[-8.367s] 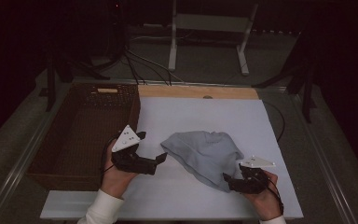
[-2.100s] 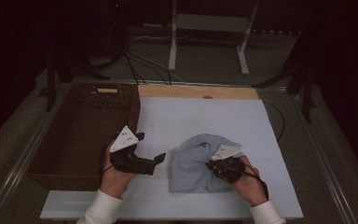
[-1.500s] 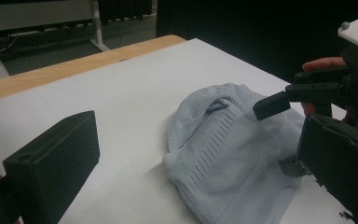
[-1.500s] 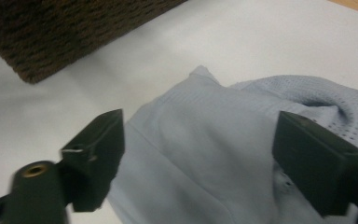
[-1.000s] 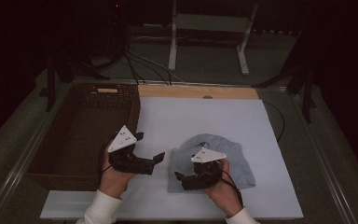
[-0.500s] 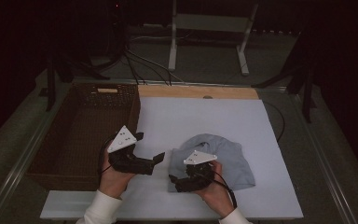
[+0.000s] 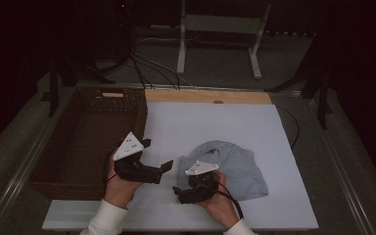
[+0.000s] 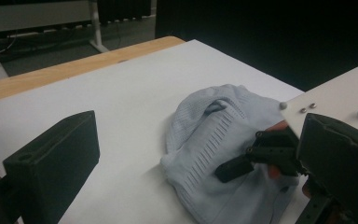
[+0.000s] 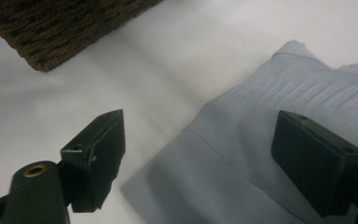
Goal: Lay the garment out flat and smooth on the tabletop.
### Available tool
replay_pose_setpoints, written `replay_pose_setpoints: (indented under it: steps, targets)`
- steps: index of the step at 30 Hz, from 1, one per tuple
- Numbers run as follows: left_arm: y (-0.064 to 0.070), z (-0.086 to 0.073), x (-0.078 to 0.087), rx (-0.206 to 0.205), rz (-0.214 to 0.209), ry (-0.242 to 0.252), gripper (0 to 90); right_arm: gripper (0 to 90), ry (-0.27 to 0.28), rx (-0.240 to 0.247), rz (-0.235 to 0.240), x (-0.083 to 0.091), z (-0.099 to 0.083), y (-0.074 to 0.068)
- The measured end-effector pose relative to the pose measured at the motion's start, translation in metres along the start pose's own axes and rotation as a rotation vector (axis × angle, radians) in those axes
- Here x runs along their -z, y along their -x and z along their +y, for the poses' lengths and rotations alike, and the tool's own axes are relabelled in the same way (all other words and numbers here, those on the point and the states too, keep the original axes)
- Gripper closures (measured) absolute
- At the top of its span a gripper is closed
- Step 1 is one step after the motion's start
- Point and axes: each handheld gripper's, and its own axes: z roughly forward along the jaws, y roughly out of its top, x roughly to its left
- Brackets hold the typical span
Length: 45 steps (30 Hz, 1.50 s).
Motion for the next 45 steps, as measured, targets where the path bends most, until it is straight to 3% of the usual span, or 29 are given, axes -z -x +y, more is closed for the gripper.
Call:
replay_pose_setpoints:
  steps: [10,18,22,32,37,45]
  targets:
    - [0.000,0.000,0.001,0.001,0.001,0.000,0.1,22.7,-0.037,-0.003,-0.021,-0.010,-0.003,-0.003]
    - [-0.001,0.000,0.001,0.002,0.001,0.001,0.1,31.7,-0.069,-0.001,-0.029,-0.016,-0.006,-0.007]
    - [-0.001,0.000,0.001,0.003,0.001,0.000,0.1,33.6,-0.088,0.023,-0.055,-0.019,-0.006,-0.012]
    - [-0.002,0.000,0.002,0.005,0.006,0.003,0.1,43.0,-0.103,0.010,-0.090,-0.024,-0.006,-0.015]
    - [-0.002,0.000,0.002,0.006,0.006,0.003,0.1,52.0,-0.107,0.016,-0.116,-0.023,-0.006,-0.015]
    - [-0.003,0.000,0.002,0.006,0.008,0.002,0.1,78.4,-0.105,0.044,-0.132,-0.021,-0.005,-0.015]
